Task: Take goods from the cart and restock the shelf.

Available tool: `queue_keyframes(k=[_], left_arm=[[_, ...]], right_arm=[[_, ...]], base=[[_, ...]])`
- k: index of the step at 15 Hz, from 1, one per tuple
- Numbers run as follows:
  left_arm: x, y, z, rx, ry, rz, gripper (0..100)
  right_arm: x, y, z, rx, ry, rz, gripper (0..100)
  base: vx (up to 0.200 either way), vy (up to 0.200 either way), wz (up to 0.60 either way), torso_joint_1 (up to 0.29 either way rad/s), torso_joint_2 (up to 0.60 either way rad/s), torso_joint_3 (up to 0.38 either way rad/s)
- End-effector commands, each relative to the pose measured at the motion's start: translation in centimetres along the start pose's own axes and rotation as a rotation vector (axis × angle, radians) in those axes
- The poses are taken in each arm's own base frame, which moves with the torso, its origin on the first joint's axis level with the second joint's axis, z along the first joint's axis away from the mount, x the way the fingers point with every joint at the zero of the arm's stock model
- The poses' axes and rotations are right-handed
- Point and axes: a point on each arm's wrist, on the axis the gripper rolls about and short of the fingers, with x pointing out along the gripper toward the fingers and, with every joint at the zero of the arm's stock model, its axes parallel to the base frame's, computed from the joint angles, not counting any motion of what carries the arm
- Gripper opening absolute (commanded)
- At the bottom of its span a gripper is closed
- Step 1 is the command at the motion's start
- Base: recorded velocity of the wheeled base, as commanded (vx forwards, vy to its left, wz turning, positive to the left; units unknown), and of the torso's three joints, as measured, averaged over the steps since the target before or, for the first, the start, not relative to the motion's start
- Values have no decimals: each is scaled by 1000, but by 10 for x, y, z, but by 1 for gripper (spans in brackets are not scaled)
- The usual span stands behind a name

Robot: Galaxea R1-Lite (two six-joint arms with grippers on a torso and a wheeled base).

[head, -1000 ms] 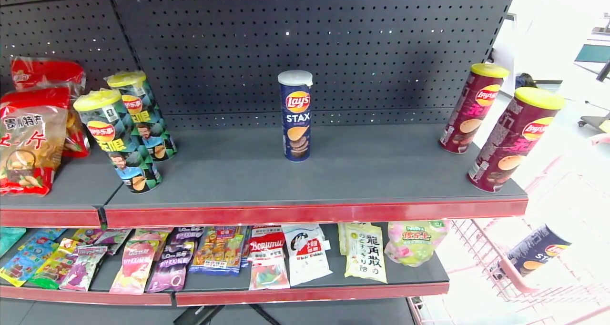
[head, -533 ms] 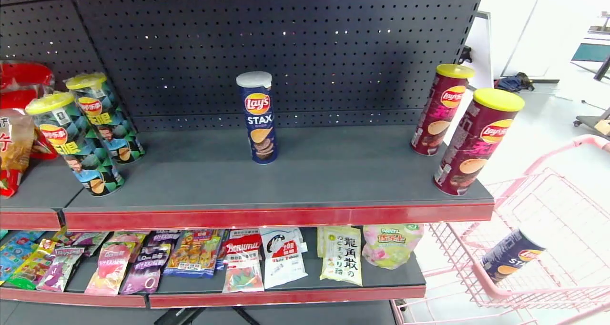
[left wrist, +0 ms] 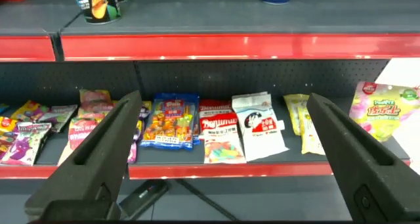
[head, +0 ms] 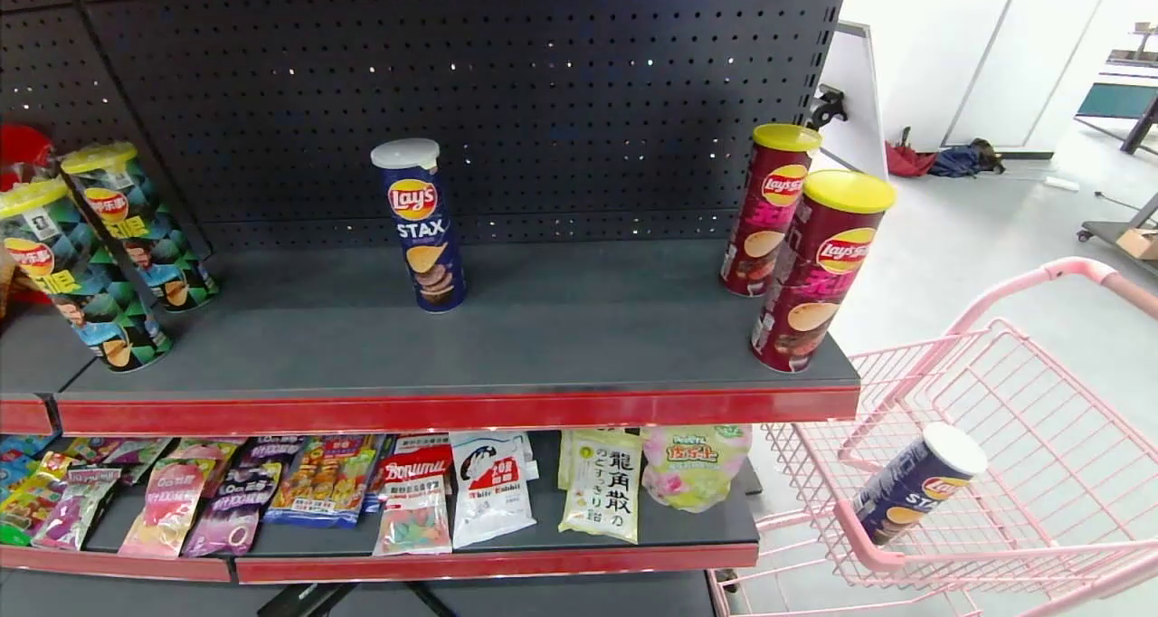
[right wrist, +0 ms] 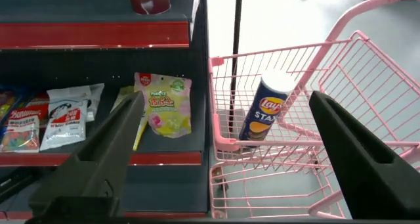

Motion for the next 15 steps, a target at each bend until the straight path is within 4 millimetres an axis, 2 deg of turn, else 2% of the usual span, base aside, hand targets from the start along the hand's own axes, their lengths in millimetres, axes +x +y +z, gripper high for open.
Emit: queue_keyframes(k=[1,9,15], left_arm=[[0,0,0,0,0,1,100],[0,0,0,0,0,1,100],[0,0,0,0,0,1,100]], right_arm=[[0,0,0,-1,1,1,100],[0,0,0,1,1,1,100],[0,0,0,-2,1,-2,100]], base=[[0,0,-600,-7,-2,-2],[0,0,-600,1,2,3],[0,0,0,0,0,0]])
